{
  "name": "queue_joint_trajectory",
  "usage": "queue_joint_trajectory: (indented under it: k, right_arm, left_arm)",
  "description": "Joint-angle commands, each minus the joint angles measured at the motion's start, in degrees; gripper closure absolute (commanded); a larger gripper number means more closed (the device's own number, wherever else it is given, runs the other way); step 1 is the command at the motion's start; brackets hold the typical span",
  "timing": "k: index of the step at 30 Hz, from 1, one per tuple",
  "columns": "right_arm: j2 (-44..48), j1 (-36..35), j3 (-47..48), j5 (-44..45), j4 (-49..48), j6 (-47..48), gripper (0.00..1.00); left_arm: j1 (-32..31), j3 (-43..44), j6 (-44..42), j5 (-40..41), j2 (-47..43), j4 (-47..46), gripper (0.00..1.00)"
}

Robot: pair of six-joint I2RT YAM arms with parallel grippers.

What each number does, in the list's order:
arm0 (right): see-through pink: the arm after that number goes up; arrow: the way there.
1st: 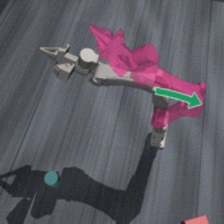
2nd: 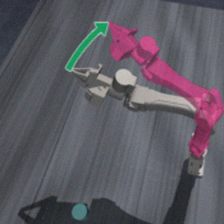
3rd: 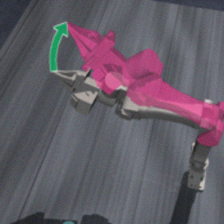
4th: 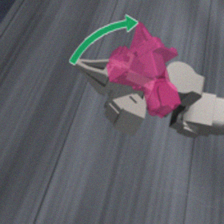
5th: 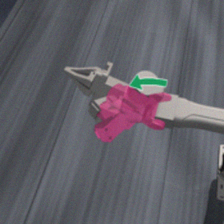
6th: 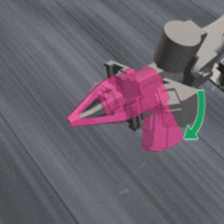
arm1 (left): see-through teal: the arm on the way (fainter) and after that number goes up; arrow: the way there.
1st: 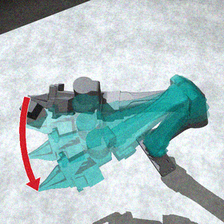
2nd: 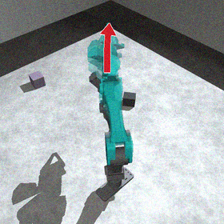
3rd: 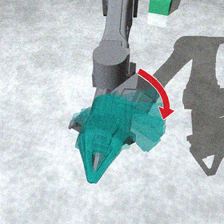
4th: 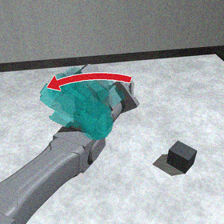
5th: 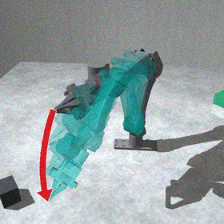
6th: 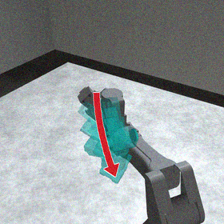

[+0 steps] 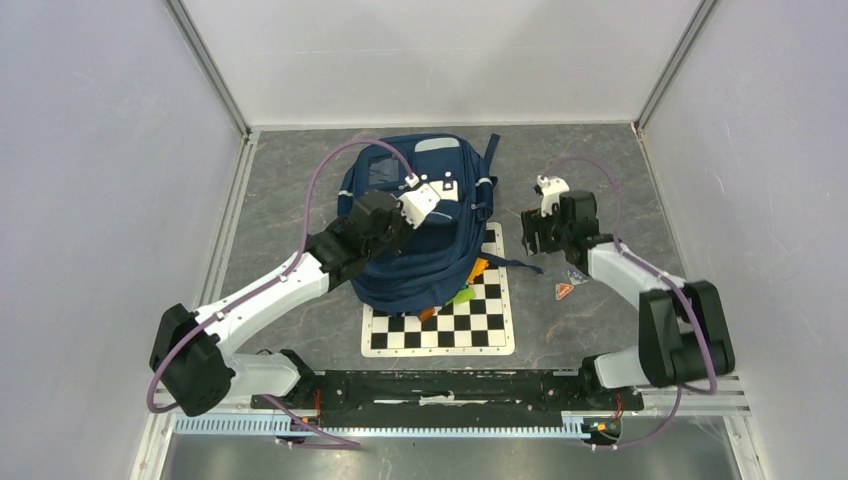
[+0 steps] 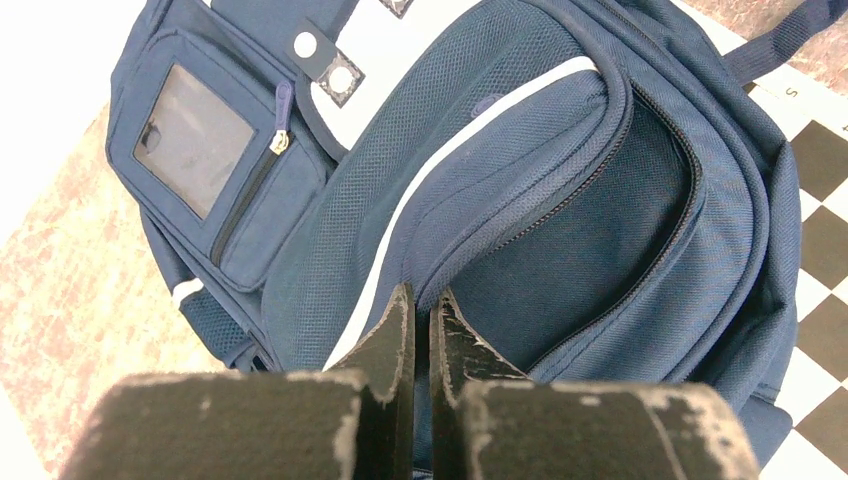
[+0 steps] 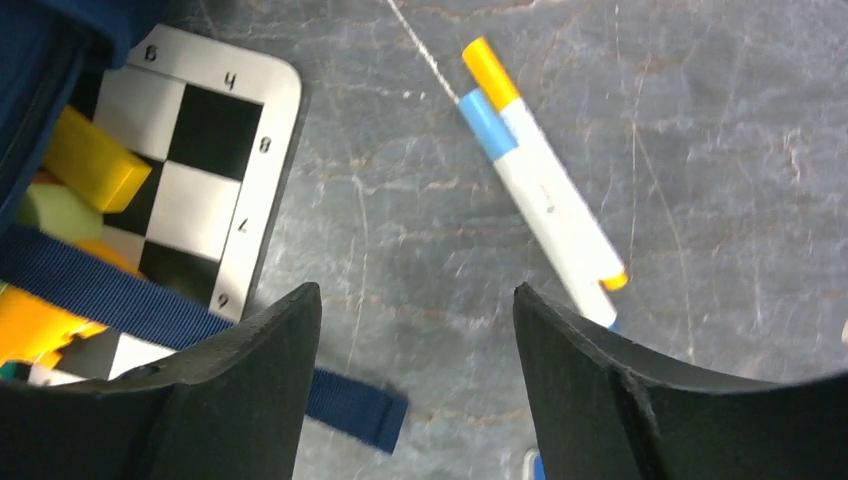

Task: Pack the student bag
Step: Pick up the stationery from the center of the board.

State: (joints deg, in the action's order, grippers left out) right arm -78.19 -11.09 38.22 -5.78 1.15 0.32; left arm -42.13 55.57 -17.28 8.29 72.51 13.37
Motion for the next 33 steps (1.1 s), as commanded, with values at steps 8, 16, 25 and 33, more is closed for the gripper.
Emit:
queue_joint_trajectory:
  k: [8,16,25,33]
  right_arm:
    - [-13.97,3.74,12.52,-1.86,2.79,10.51,0.33]
    - [-18.0,6.13,13.51,-3.1,2.77,10.45,0.35]
    - [-19.47,6.38,13.6,-6.45,4.57,9.47,0.44]
    - [-14.82,6.05,7.92,-7.88,3.47,5.93,0.5]
  left_arm:
    - [0.03,-0.11,6.31,4.04,-5.25,-9.76,0.98]
    - [0.03,0.16,6.98,3.68,-5.43,-9.32,0.98]
    - [0.03,0.15,7.04,3.52,-5.34,-9.25,0.98]
    - [0.03,0.15,6.9,3.79,-5.05,-9.24,0.98]
